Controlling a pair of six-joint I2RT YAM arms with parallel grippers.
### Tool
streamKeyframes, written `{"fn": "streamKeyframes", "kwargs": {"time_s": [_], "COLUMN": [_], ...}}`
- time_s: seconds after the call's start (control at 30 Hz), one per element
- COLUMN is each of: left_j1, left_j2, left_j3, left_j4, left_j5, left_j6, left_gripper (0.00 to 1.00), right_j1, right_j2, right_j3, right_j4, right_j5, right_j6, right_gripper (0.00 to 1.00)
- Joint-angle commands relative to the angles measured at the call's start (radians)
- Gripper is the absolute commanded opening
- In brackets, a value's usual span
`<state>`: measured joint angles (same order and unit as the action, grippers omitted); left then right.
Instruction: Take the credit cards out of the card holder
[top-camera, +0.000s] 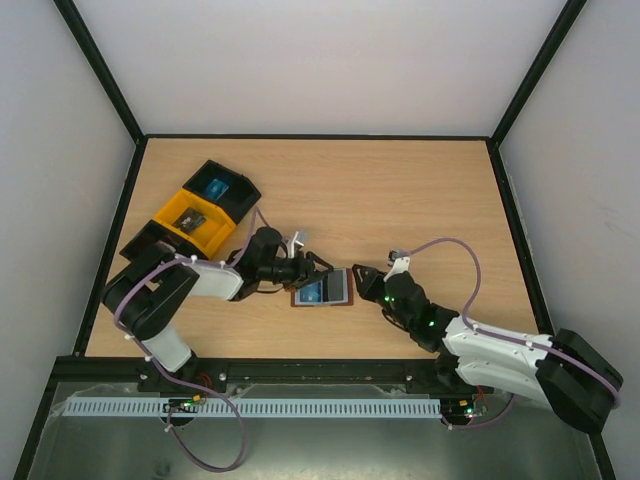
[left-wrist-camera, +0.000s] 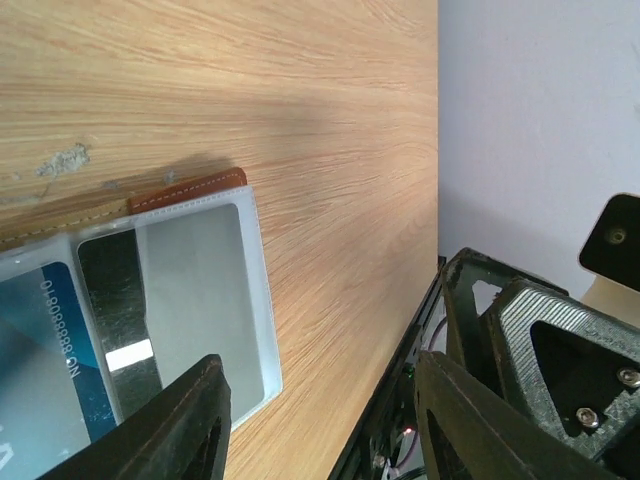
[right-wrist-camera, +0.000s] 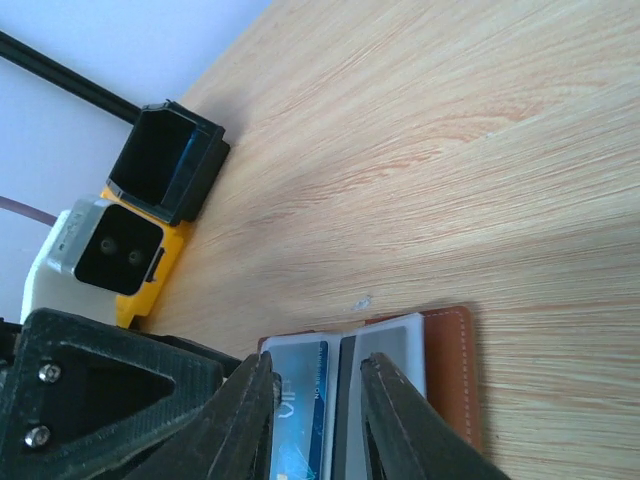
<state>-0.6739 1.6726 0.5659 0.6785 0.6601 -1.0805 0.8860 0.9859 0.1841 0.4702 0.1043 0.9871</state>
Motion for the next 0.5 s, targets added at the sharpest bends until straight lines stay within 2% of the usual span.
{"fn": "streamKeyframes", "kwargs": {"time_s": [0.0, 0.17, 0.33, 0.47], "left_j1": [0.022, 0.055, 0.07, 0.068], "left_j2": [-0.068, -0.099, -0.102, -0.044], "left_j3": [-0.011, -0.047, -0.079, -0.094], "left_j4": [-0.011, -0.025, -0.021, 0.06], "left_j5": [-0.032, -0.044, -0.048, -0.023], "left_j6": [0.034, 0.04, 0.05, 0.036], "left_gripper": [0.53, 0.53, 0.53, 0.52], "right_j1": [0.006, 0.005, 0.005, 0.006], "right_j2": [-0.07, -0.037, 0.099, 0.219], "right_j3": [0.033, 0.063, 0.119, 0.173], "right_j4": [-0.151, -0.135, -0.082, -0.063], "right_j5": [0.038, -0.035, -0.123, -0.165], "right_j6": [-0.054, -0.071, -0.086, -0.102], "right_gripper": [0.26, 0.26, 0.26, 0.26]}}
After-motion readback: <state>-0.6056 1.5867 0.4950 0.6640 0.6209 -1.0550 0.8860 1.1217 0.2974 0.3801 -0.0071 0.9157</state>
